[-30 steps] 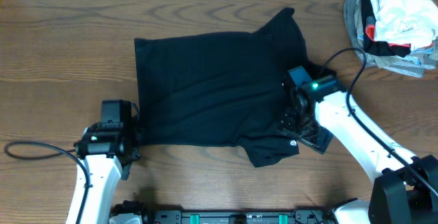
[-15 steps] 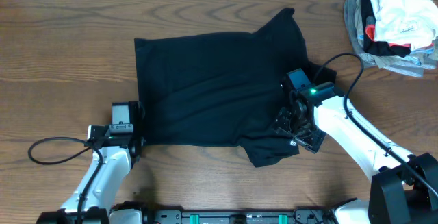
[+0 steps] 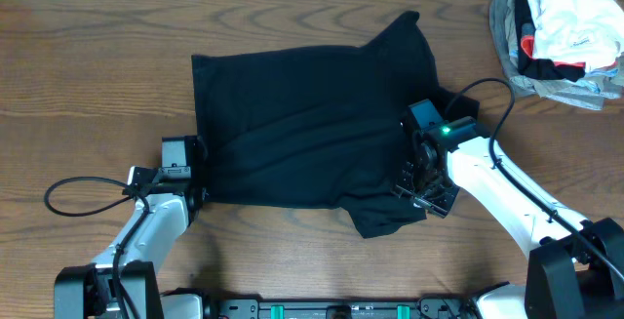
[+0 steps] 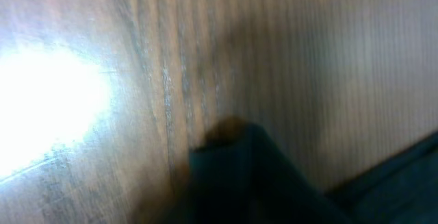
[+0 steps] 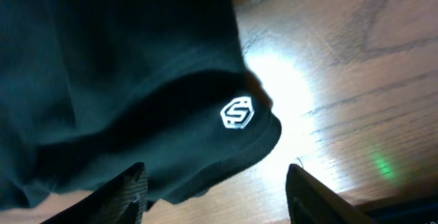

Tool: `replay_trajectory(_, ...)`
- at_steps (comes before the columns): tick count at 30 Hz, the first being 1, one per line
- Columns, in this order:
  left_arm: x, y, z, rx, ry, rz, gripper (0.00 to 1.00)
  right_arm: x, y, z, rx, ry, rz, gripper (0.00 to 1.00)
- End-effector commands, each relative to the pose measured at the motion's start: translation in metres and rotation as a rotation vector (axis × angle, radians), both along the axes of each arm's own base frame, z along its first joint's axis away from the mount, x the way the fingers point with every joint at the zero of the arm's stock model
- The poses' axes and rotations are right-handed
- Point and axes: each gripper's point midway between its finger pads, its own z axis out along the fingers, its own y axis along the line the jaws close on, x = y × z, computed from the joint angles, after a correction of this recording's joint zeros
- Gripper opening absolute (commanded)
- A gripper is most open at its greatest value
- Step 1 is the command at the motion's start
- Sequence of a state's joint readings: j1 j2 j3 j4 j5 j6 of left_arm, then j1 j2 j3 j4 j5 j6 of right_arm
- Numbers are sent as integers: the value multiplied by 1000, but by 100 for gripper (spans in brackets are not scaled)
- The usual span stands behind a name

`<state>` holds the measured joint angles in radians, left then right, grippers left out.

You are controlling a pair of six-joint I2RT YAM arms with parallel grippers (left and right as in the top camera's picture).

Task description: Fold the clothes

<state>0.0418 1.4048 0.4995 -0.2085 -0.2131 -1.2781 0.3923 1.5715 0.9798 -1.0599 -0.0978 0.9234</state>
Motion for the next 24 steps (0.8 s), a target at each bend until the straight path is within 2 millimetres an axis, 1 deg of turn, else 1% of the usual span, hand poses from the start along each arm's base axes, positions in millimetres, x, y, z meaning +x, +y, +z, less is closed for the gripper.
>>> replay_trajectory(1, -30, -21, -30, -111, 127, -93, 6, -2, 4, 3, 22, -5, 30, 59)
replay_trajectory(4, -26, -31, -24, -137, 113, -216, 6, -2, 5, 3, 24, -4, 26, 59)
replay_trajectory(6, -26, -35, -19, -154, 104, -251, 6, -1, 5, 3, 25, -8, 26, 59)
replay_trajectory(9, -30, -36, -12, -157, 101, -251, 6, -2, 5, 3, 20, -4, -16, 59)
replay_trajectory(13, -38, -37, -5, -159, 108, -250, 6, -6, 5, -3, 10, 5, -80, 58)
replay_trajectory(16, -42, -37, -4, -160, 118, -249, 6, -10, 3, -13, 0, 6, -102, 60)
replay_trajectory(22, -46, -37, -6, -163, 137, -248, 6, -20, -1, -41, 6, -5, -103, 61)
replay_trajectory(24, -47, -37, -6, -164, 141, -248, 6, -24, -2, -48, 9, -3, -103, 61)
